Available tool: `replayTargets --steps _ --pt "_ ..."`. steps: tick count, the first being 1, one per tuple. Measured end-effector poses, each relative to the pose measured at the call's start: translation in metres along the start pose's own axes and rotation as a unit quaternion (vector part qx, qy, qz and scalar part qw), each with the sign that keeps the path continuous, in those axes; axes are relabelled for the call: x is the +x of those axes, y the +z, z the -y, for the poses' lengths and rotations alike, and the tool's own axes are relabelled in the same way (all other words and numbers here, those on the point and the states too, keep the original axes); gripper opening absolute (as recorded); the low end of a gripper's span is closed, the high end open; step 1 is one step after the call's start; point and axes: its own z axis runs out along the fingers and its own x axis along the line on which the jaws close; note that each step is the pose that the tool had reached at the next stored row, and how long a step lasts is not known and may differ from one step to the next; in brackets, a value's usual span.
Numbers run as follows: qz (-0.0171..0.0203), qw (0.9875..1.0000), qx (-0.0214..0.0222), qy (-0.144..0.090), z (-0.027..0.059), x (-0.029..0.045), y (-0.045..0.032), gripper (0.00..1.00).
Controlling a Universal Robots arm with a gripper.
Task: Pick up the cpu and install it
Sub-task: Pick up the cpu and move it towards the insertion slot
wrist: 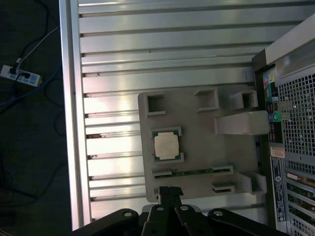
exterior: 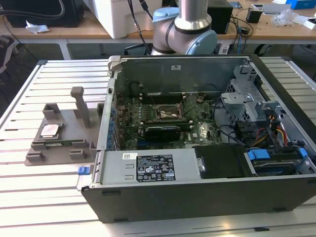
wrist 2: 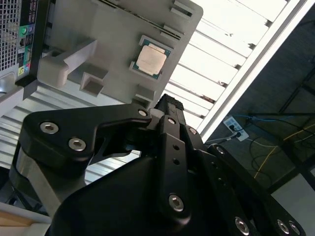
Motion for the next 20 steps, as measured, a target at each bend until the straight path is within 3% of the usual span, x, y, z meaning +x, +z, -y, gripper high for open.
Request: replayTargets --steps 4,6,11,12,13,14,16,18,19,20 --pt "0.0000 1.0000 0.0000 0.000 0.0000 0.0001 0.0000 0.11" --pt "0.0000 1.0000 0.0000 0.000 0.0000 0.0001 0.0000 0.17" --pt "0.0000 1.0000 0.0000 0.000 0.0000 0.0002 0.0000 0.47" --pt "0.0000 1.0000 0.0000 0.000 0.0000 0.0002 0.0000 0.60" --pt "0.0000 1.0000 0.0000 0.000 0.0000 0.0003 0.0000 0.60" --pt "0.0000 1.0000 0.0000 0.000 0.0000 0.0003 0.0000 0.66" --pt "0.0001 1.0000 0.0006 0.000 0.0000 0.0004 0.0000 0.66" --pt "0.0007 1.0000 0.0089 0.000 0.0000 0.0004 0.0000 0.66" --pt "0.0012 0.9999 0.0161 -0.003 0.0000 0.0003 0.0000 0.66" --pt "0.0011 0.9999 0.0163 -0.003 0.0000 0.0003 0.0000 0.66"
